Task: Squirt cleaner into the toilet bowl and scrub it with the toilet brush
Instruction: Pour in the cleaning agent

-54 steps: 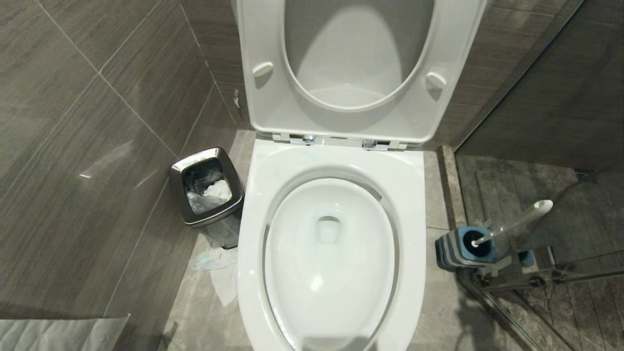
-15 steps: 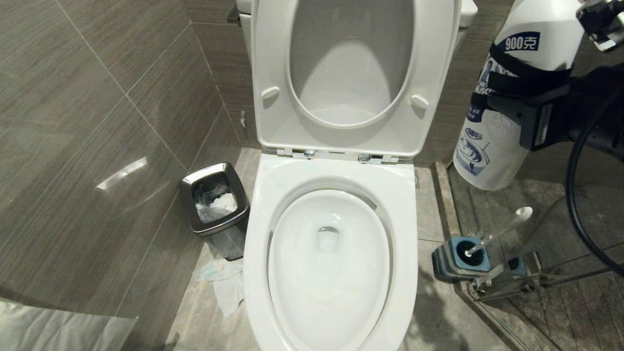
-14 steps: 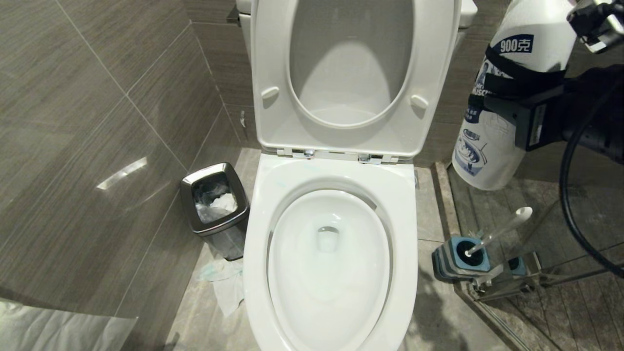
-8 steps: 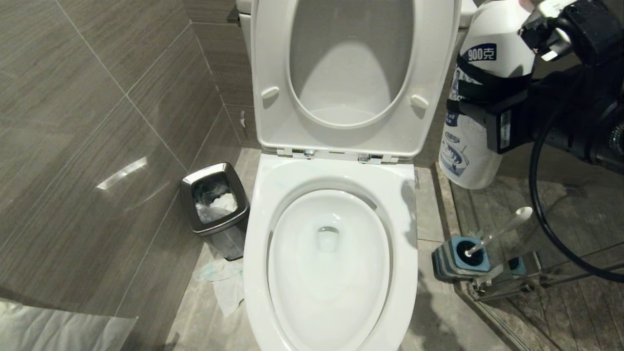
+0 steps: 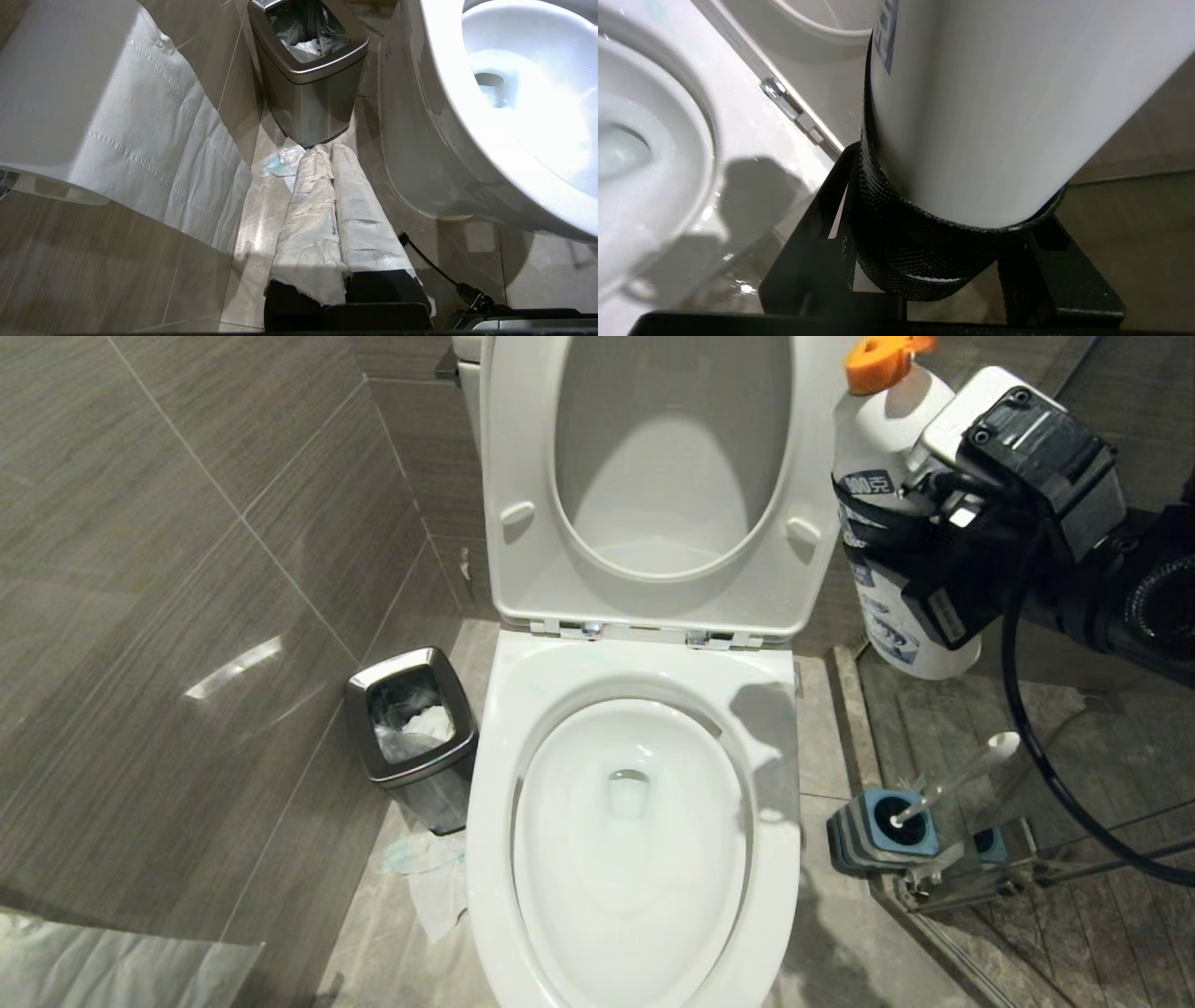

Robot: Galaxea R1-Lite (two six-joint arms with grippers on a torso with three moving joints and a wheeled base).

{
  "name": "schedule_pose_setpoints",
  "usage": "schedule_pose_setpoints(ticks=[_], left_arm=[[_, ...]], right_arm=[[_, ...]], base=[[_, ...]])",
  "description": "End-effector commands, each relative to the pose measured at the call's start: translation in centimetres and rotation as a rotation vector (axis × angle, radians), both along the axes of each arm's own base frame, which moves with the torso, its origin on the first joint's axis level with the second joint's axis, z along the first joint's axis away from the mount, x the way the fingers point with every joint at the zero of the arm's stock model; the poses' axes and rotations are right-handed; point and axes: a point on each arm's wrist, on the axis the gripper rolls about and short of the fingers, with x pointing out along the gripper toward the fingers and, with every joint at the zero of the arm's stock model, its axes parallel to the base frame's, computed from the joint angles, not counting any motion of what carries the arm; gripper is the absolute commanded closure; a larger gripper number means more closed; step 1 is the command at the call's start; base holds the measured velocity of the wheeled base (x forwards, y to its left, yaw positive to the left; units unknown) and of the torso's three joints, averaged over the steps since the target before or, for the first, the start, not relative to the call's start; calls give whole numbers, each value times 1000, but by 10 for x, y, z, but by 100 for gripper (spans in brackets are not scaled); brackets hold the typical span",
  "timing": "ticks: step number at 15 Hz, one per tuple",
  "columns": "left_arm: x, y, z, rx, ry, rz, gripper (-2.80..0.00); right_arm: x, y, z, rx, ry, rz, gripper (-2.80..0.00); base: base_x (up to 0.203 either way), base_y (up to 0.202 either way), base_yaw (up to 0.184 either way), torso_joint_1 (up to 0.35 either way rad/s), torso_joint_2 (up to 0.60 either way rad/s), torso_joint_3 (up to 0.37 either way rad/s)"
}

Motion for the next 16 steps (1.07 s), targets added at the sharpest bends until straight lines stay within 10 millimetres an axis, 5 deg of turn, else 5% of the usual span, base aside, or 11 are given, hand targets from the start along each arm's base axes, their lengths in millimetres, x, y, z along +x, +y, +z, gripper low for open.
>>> schedule_pose_setpoints(ticks=[1,16], left_arm=[[0,0,0,-1,0,1,0],[0,0,0,0,-1,1,0]], right_arm=[[2,2,0,-106,-15,-2,0],[8,4,9,-643,-107,-87,0]], base=[[0,0,0,0,0,0],[0,0,0,0,0,0]])
